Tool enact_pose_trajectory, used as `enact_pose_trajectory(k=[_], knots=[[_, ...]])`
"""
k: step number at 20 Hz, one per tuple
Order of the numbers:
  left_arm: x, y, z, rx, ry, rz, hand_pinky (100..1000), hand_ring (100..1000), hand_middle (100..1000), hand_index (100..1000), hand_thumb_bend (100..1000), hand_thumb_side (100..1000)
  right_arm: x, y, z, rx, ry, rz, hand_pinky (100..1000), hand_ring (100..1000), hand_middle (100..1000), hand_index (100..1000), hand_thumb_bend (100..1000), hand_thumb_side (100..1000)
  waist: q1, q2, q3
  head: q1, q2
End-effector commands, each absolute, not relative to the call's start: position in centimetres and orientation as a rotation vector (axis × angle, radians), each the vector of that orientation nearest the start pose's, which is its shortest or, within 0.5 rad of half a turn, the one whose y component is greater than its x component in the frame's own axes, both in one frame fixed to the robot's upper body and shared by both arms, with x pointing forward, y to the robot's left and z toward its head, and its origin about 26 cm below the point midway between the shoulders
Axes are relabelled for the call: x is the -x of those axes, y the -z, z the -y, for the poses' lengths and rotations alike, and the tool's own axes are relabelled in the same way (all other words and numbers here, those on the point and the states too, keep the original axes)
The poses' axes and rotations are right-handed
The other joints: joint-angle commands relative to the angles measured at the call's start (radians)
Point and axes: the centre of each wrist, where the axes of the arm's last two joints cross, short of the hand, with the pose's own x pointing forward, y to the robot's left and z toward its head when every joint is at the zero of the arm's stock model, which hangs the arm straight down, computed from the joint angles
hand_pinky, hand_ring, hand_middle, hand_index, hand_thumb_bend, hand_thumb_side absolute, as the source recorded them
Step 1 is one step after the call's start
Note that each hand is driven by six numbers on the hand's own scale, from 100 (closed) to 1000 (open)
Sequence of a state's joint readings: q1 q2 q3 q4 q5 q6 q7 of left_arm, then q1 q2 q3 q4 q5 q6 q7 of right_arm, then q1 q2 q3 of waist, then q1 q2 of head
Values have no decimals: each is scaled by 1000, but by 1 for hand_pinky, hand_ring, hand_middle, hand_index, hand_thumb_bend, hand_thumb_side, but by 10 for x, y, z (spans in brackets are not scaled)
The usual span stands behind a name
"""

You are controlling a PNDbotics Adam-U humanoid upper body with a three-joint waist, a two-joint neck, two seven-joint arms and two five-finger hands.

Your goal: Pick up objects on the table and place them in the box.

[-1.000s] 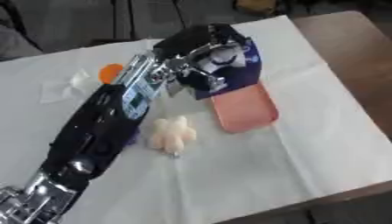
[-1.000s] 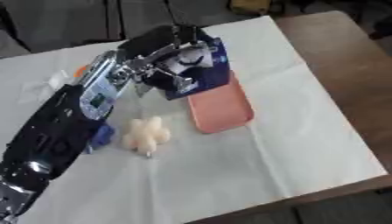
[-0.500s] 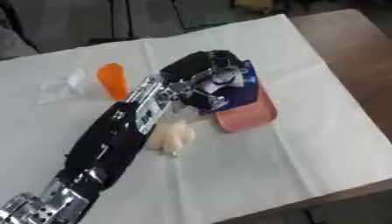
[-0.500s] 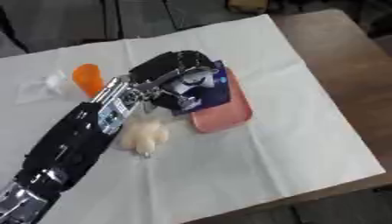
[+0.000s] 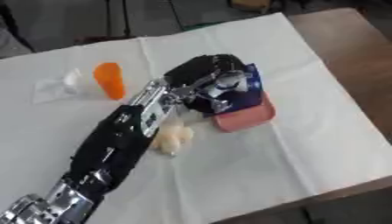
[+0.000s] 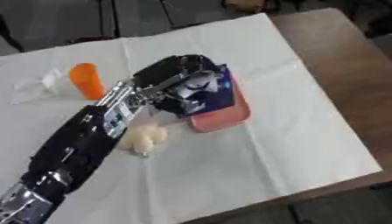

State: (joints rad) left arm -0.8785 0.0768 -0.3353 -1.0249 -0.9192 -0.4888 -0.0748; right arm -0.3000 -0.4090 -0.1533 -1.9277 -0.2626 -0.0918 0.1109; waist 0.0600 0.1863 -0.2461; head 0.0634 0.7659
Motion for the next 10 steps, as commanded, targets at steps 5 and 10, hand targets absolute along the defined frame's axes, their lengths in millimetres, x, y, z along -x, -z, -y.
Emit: enact_pose_trajectory(k=[5, 10], knots=[[-440, -157, -86, 633, -2057, -2663, 893, 934, 910, 927, 576, 583, -303, -220, 315, 19, -334, 2357, 555, 569, 786, 727, 100, 734, -10, -13, -1, -1, 4], [-441, -163, -92, 704, -1953, -2724, 908, 947, 922, 929, 551, 626, -303, -219, 315, 21, -330, 2358, 555, 569, 784, 726, 100, 733, -12, -13, 3, -5, 4]])
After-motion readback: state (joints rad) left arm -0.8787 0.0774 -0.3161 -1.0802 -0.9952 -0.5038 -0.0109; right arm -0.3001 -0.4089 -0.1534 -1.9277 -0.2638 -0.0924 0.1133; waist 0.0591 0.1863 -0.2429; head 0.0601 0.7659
